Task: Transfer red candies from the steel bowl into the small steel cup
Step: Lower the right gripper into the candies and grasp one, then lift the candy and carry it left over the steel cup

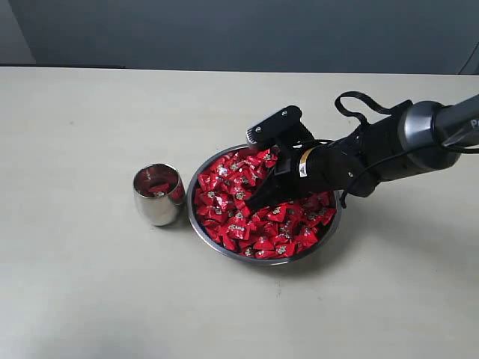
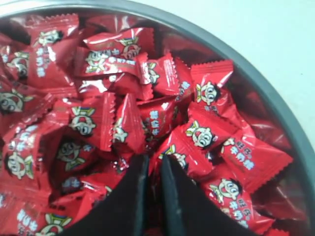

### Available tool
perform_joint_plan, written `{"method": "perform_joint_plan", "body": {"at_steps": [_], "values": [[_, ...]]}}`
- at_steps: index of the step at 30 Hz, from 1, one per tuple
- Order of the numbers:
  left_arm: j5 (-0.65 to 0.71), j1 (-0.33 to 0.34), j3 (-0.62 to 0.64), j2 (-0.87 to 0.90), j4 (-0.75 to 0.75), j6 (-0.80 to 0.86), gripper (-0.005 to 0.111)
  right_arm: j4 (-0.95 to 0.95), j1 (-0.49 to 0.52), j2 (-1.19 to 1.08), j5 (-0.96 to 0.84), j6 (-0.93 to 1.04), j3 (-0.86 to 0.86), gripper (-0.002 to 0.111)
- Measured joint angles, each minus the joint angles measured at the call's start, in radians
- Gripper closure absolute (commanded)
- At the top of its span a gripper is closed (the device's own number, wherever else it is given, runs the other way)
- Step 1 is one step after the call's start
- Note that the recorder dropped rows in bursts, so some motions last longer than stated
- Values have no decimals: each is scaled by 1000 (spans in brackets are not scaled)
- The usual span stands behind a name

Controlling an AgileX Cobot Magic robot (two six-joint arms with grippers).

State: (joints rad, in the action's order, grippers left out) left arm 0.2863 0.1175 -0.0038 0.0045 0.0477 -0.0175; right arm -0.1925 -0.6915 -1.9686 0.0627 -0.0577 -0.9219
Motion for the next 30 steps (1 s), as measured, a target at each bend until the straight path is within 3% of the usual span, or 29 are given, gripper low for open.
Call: {"method": "perform_joint_plan", "body": {"at_steps": [30], "values": [[0, 0, 0, 0, 0, 0, 106, -6, 0, 161, -90, 0, 0, 109]]}}
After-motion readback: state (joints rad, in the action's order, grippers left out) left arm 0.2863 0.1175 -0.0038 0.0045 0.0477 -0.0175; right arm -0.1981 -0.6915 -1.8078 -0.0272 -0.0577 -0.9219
